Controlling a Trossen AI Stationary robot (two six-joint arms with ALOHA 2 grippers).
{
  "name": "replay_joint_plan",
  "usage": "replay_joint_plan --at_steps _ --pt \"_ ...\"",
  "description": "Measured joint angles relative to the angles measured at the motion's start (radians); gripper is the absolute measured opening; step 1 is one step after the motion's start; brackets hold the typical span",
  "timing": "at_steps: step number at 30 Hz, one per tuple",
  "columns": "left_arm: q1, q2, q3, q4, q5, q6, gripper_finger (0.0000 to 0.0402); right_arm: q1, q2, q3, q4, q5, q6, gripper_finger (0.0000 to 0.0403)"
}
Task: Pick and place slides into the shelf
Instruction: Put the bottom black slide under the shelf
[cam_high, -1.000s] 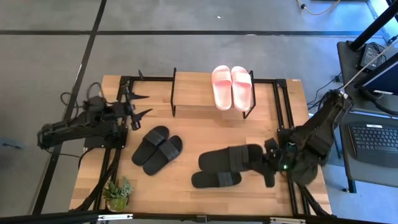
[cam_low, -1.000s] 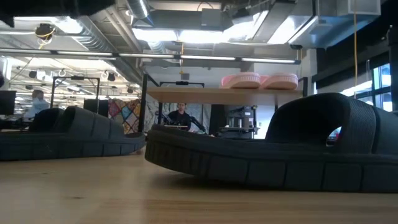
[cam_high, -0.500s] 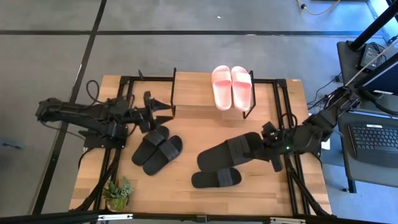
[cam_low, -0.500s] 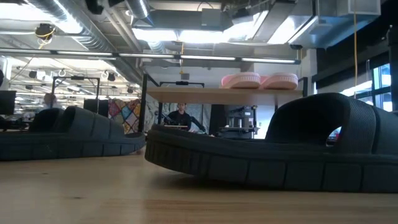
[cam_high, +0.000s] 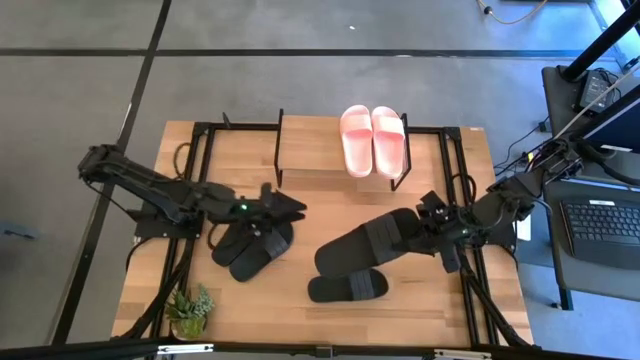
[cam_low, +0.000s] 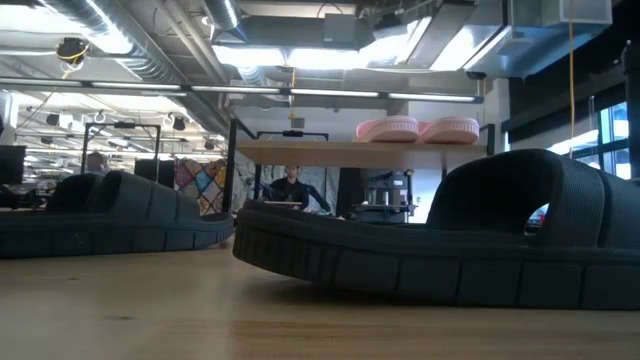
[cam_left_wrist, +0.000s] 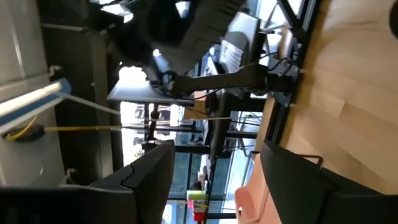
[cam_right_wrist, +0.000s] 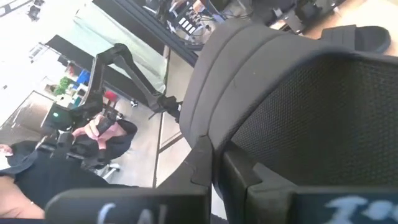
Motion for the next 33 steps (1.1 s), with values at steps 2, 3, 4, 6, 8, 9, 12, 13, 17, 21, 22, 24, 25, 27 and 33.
replay_joint_plan --at_steps 2,3,4,6,8,9,12,13,17,21,22,24,25,27,33 --pt "-0.009 0.034 0.015 0.000 0.000 0.028 0.0230 -0.005 0.000 0.000 0.000 -0.001 -0.001 0.0014" --pt "-0.014 0.051 0.024 0.004 0.000 0.035 0.0230 -0.006 0.000 0.000 0.000 -0.005 -0.001 0.0014" --pt "-0.017 0.066 0.032 0.012 0.000 0.038 0.0230 -0.007 0.000 0.000 0.000 -0.008 -0.001 0.0014" --pt "-0.026 0.095 0.043 0.042 0.000 0.039 0.0230 -0.009 0.000 0.000 -0.001 -0.008 -0.001 0.0014" --pt "-0.035 0.116 0.049 0.091 0.000 0.050 0.0230 -0.009 0.000 0.000 -0.001 -0.008 -0.001 0.0014" --pt "-0.042 0.123 0.050 0.112 0.000 0.064 0.0230 -0.009 0.000 0.000 -0.001 -0.008 -0.001 0.0014" --pt "-0.065 0.142 0.062 0.141 0.002 0.105 0.0230 -0.009 0.000 0.000 -0.001 -0.008 -0.001 0.0014" --pt "-0.072 0.148 0.063 0.147 0.002 0.111 0.0230 -0.009 0.000 0.000 0.000 -0.008 -0.001 0.0014" --pt "-0.095 0.169 0.064 0.172 0.003 0.112 0.0230 -0.009 0.000 0.000 -0.001 -0.009 -0.001 0.0014" --pt "-0.112 0.189 0.064 0.181 0.056 0.112 0.0230 -0.009 0.000 0.000 -0.002 -0.016 -0.004 0.0013" --pt "-0.114 0.193 0.064 0.190 0.076 0.112 0.0230 -0.009 0.000 0.000 -0.002 -0.016 -0.005 0.0013" --pt "-0.121 0.200 0.064 0.216 0.095 0.112 0.0230 -0.013 0.000 0.000 -0.002 -0.016 -0.004 0.0013" --pt "-0.124 0.202 0.065 0.227 0.100 0.113 0.0230 -0.016 0.000 0.000 -0.003 -0.016 -0.004 0.0013" --pt "-0.129 0.202 0.065 0.240 0.100 0.113 0.0230 -0.022 0.000 0.000 -0.007 -0.017 -0.004 0.0013" --pt "-0.131 0.202 0.065 0.236 0.100 0.105 0.0230 -0.043 0.000 0.000 0.005 -0.038 -0.004 0.0013"
